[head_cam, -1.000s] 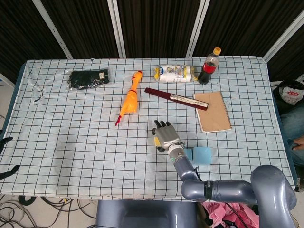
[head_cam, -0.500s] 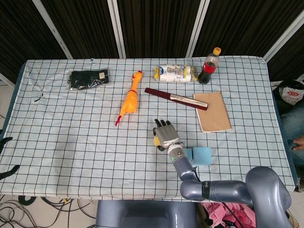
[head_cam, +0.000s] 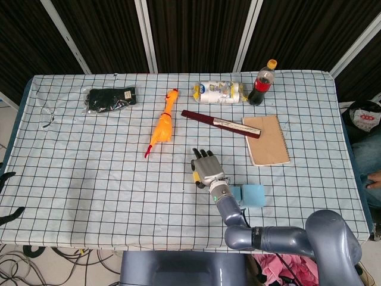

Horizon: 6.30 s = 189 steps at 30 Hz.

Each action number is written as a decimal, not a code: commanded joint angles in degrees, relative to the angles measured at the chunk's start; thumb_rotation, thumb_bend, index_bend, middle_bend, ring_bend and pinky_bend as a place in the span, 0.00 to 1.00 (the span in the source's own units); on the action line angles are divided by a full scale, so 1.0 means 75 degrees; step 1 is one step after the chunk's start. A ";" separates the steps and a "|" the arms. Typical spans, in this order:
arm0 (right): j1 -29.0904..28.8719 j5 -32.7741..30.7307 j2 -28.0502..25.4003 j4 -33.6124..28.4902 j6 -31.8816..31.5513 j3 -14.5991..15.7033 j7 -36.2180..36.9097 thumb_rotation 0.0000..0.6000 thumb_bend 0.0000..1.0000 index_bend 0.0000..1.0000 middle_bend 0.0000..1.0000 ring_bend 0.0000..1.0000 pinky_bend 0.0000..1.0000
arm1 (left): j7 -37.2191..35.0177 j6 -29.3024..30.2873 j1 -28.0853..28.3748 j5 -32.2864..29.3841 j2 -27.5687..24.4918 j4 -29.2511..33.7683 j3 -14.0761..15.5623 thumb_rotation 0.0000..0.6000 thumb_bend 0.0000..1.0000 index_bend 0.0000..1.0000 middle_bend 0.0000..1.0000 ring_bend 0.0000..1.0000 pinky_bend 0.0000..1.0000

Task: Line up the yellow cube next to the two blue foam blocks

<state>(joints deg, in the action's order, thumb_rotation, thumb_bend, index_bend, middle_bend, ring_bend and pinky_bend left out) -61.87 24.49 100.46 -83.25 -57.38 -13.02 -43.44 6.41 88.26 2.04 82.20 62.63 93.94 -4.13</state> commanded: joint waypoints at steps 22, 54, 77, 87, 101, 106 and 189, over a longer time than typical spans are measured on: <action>0.0026 0.0045 -0.0033 -0.0070 0.0088 -0.0039 0.0058 1.00 0.30 0.47 0.00 0.05 0.10 | 0.0005 0.0004 -0.0003 -0.0002 0.0004 -0.0009 -0.0001 1.00 0.03 0.23 0.06 0.00 0.00; 0.0504 -0.1230 -0.1384 -0.3886 -0.2877 0.0262 -0.0882 1.00 0.30 0.48 0.00 0.05 0.10 | -0.0071 -0.0021 -0.0010 0.0059 -0.0045 0.0029 0.0044 1.00 0.03 0.23 0.06 0.00 0.00; 0.0996 -0.0668 -0.0285 -0.3131 -0.3161 0.0339 -0.0680 1.00 0.30 0.48 0.00 0.05 0.10 | -0.0055 -0.0005 -0.0008 0.0055 -0.0028 -0.0011 0.0031 1.00 0.03 0.23 0.06 0.00 0.00; 0.1124 -0.0464 -0.0203 -0.2738 -0.2888 0.0287 -0.0686 1.00 0.30 0.48 0.00 0.05 0.10 | -0.0018 0.0002 -0.0005 0.0029 -0.0007 -0.0025 0.0014 1.00 0.03 0.23 0.06 0.00 0.00; 0.1334 -0.0288 -0.0221 -0.2456 -0.2527 0.0333 -0.0701 1.00 0.30 0.48 0.00 0.05 0.10 | 0.0012 0.0006 -0.0007 0.0007 0.0004 -0.0033 0.0004 1.00 0.03 0.23 0.06 0.00 0.00; 0.1370 -0.0271 -0.0228 -0.2457 -0.2502 0.0304 -0.0725 1.00 0.30 0.48 0.00 0.05 0.10 | 0.0025 0.0007 -0.0006 -0.0003 0.0007 -0.0036 -0.0003 1.00 0.03 0.23 0.06 0.00 0.00; 0.1781 -0.0250 -0.0599 -0.2668 -0.2118 0.0248 -0.0866 1.00 0.30 0.35 0.00 0.04 0.10 | 0.0154 -0.0004 -0.0008 -0.0084 0.0028 -0.0060 -0.0025 1.00 0.03 0.23 0.06 0.00 0.00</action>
<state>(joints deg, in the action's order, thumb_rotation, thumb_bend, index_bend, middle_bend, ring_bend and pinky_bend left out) -48.47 22.70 96.05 -103.17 -73.32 -11.22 -49.83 7.57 88.23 1.98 81.56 62.84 93.49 -4.32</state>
